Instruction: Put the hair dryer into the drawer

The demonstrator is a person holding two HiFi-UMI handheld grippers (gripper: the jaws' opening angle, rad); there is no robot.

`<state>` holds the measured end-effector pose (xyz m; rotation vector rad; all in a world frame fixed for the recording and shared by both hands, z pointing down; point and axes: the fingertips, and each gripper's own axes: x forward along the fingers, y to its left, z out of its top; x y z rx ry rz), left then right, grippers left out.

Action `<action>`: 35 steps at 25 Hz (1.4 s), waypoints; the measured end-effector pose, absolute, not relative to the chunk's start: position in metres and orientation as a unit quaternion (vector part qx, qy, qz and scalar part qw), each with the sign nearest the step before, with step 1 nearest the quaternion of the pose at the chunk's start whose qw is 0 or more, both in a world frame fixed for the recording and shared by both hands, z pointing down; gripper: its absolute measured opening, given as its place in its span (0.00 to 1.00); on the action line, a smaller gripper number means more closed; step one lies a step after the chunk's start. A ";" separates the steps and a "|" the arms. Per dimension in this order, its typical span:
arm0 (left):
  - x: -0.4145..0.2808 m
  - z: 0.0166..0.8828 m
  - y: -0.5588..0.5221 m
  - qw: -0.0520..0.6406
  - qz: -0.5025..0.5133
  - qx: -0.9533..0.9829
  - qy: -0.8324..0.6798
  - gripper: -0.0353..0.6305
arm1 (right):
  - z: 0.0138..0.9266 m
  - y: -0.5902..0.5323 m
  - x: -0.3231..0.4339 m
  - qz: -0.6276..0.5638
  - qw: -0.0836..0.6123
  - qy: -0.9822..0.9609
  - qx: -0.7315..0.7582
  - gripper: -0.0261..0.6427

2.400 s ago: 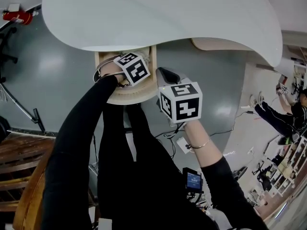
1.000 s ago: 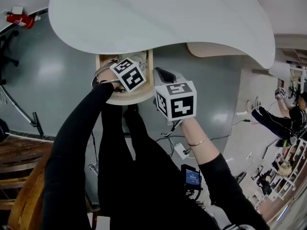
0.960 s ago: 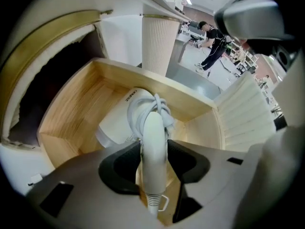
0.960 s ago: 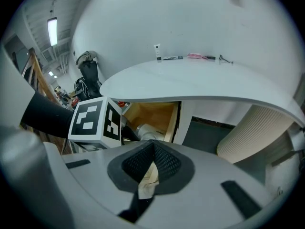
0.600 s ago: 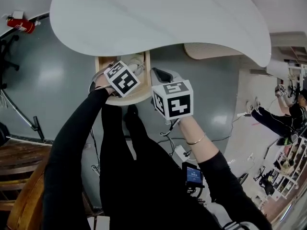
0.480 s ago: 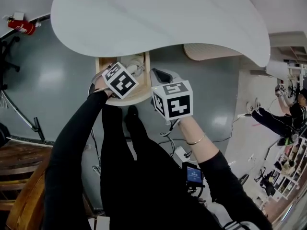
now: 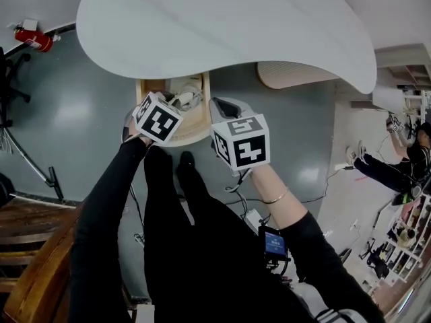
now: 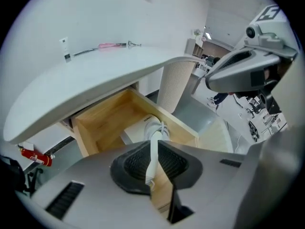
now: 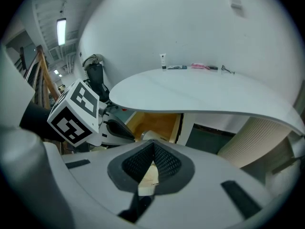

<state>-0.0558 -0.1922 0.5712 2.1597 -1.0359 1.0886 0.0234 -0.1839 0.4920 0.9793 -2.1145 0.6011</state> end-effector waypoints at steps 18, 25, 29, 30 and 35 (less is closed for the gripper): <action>-0.052 0.467 -0.172 0.250 0.226 0.820 -0.463 0.07 | 0.448 -0.172 0.028 0.210 0.309 -0.842 0.390 0.04; -0.062 0.428 -0.158 0.237 0.170 0.821 -0.490 0.07 | 0.425 -0.169 0.031 0.201 0.278 -0.852 0.395 0.04; -0.065 0.405 -0.149 0.227 0.145 0.822 -0.502 0.07 | 0.411 -0.166 0.034 0.194 0.263 -0.858 0.397 0.04; -0.066 0.398 -0.147 0.223 0.138 0.823 -0.505 0.07 | 0.407 -0.164 0.035 0.191 0.258 -0.860 0.396 0.04; -0.070 0.372 -0.140 0.204 0.108 0.825 -0.516 0.07 | 0.384 -0.159 0.031 0.160 0.231 -0.878 0.387 0.04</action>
